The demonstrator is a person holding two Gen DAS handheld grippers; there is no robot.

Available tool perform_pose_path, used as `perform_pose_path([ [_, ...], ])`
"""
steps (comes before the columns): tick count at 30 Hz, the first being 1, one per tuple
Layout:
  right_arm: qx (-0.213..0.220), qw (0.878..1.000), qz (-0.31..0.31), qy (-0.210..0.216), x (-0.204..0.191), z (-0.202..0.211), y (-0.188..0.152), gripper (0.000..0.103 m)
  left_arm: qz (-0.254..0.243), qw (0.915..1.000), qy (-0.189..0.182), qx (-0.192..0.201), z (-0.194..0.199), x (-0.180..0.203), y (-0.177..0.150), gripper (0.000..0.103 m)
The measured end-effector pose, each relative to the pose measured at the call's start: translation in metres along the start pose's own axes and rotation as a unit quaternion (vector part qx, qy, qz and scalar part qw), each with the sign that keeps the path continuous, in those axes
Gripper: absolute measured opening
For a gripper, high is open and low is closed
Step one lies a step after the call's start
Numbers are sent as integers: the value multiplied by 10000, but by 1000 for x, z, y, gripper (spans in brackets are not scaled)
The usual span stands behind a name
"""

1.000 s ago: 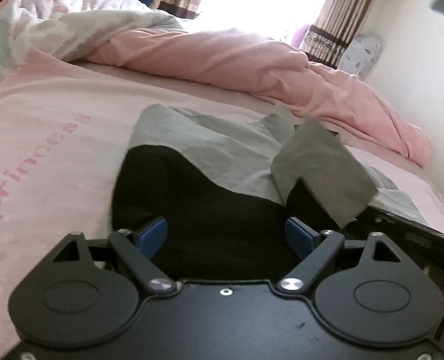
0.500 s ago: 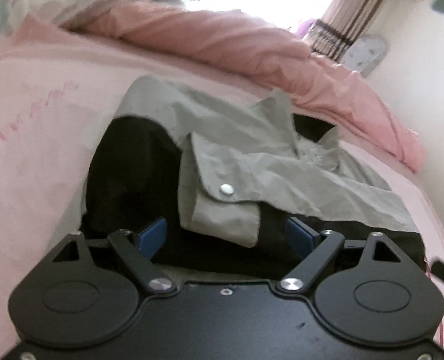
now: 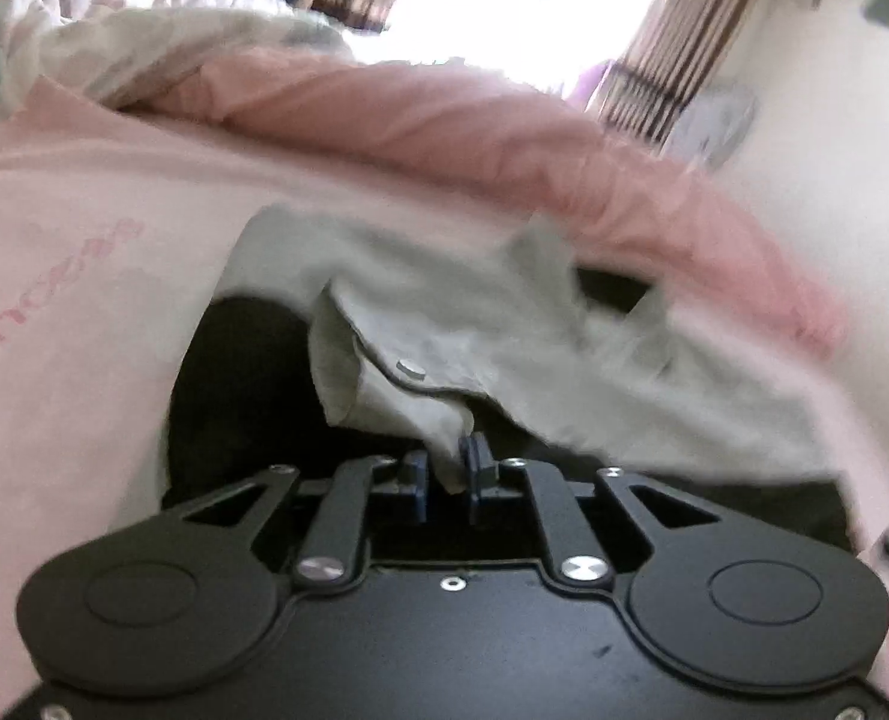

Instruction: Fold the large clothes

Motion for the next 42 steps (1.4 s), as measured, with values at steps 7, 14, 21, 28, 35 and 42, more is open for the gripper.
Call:
perform_pose_path([
  [7,-601,9967,91,-538,18,-47,-18,26,-534,9977,407,-107,-19,-7,-22,47],
  [14,-67,9988,331,-363,-4,-19,18,38,-734,9952,277,581,39,3,15,64],
  [21,-92,9970,684,-357,-38,-66,37,46,-1296,9890,95,712,19,46,33,70],
  [28,-460,9935,598,-848,-12,-115,7,36,-1314,9889,686,72,-48,24,13,71],
  [35,-364,9936,663,-843,-18,-98,11,36,-1289,9893,686,41,-46,14,16,70],
  [42,-146,9937,1048,-383,-42,-42,6,46,-1564,9870,330,181,13,37,-8,72],
])
Point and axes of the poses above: each gripper's, at about its wrist camera, not at the fingertips, and z roughly against the way its jaws point, x to its right, y to its top, the point moved 8 cm from there along -z, roughly the way its jaws point, and after that the axes turned 4 degrees about -x, right-handed, at the moved point
